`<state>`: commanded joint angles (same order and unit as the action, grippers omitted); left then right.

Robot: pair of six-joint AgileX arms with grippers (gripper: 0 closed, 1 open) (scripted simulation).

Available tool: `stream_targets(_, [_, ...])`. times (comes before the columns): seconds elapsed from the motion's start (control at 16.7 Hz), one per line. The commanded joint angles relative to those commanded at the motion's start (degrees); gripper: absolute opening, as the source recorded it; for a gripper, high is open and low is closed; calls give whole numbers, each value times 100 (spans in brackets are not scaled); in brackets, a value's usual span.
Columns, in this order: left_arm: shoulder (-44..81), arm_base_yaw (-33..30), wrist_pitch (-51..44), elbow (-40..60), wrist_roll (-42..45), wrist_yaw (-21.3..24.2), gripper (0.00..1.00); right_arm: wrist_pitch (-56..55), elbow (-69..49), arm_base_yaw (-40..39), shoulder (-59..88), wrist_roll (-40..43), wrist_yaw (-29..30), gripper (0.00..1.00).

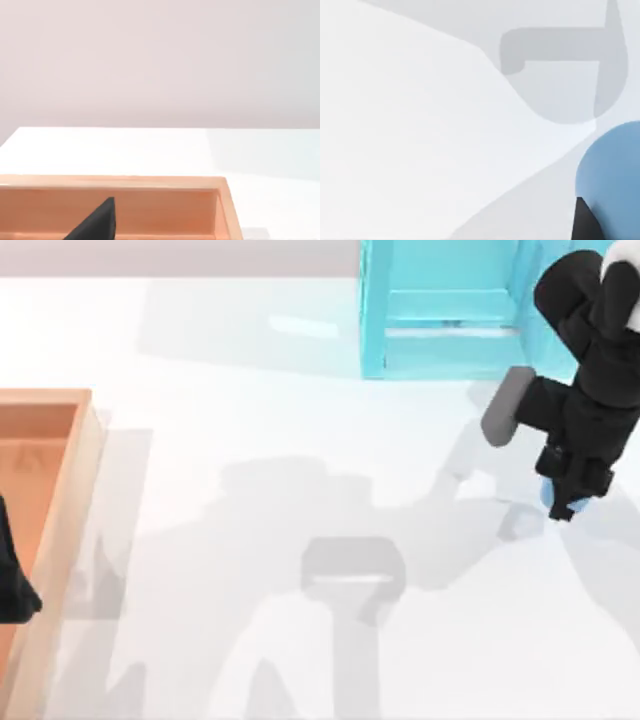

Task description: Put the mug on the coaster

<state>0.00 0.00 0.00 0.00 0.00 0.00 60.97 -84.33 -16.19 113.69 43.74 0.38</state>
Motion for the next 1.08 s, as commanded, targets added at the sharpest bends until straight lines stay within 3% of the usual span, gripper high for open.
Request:
stream_targets(0.48, [0,0,0,0,0,0,100,210,2405,2241,-2647,-3049,24,0])
stream_targets(0.66, [0,0,0,0,0,0,100,217,2753,2599,-3023,-3421,7,0])
stream_targets(1.08, [0,0,0,0,0,0,100,-18,2914,2600,-2936,-3383,8,0])
